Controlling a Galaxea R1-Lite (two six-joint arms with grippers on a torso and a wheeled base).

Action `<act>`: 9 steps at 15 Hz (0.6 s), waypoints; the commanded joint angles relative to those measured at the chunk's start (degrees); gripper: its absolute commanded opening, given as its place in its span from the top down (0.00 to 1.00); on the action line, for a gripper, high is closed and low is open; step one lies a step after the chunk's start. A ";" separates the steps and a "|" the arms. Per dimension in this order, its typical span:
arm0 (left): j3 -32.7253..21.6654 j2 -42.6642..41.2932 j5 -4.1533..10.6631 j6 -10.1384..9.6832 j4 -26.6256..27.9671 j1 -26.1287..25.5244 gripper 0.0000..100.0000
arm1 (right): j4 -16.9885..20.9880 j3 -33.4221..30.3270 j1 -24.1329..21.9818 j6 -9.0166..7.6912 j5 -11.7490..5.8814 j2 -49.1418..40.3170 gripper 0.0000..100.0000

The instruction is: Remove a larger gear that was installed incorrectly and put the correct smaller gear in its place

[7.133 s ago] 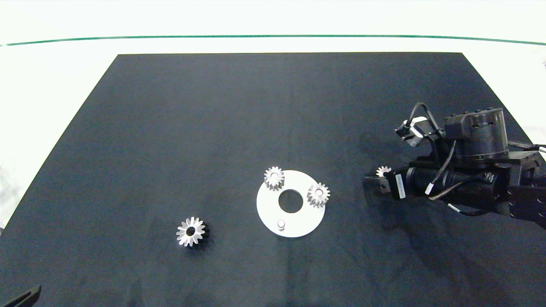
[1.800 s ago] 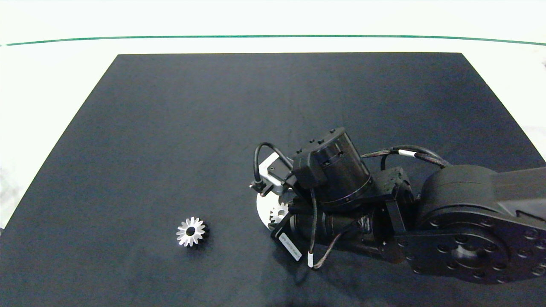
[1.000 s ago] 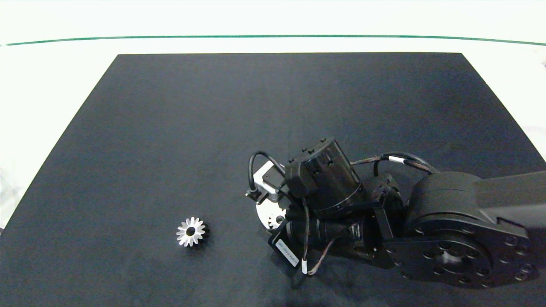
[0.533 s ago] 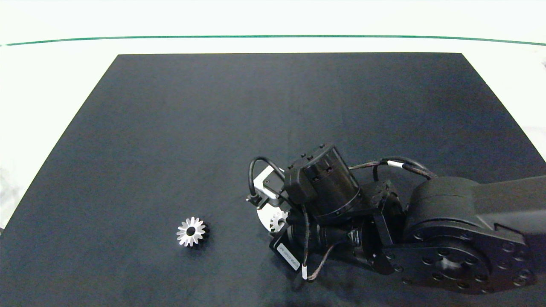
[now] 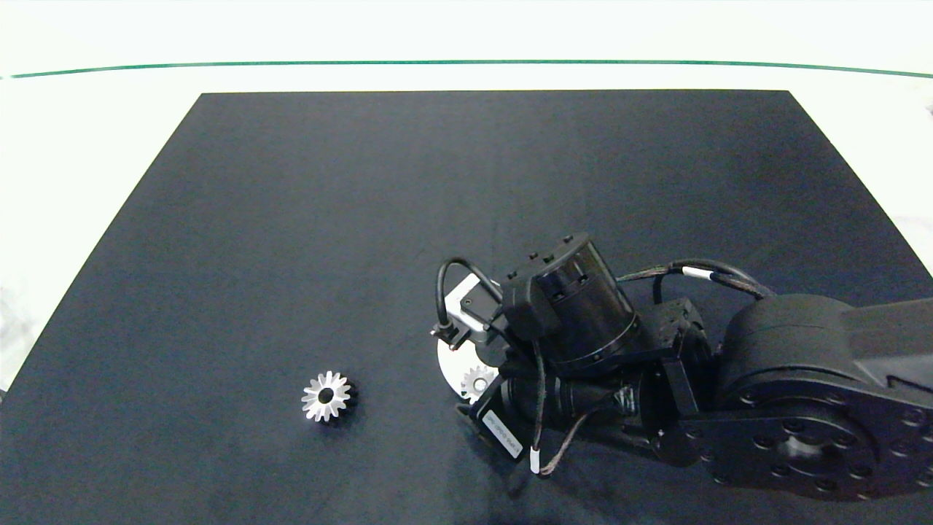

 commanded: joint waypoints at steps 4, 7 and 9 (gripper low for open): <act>-0.39 0.21 -2.16 3.72 -1.48 -0.09 0.00 | -0.37 8.12 -1.32 4.36 -8.23 -12.12 0.00; -0.39 -0.05 -3.21 3.72 -2.71 0.00 0.00 | -0.02 11.64 -2.20 5.24 -12.54 -20.03 0.00; -0.31 -1.02 -3.04 3.45 -3.06 0.26 0.00 | -0.11 13.49 -5.27 5.15 -15.26 -25.56 0.00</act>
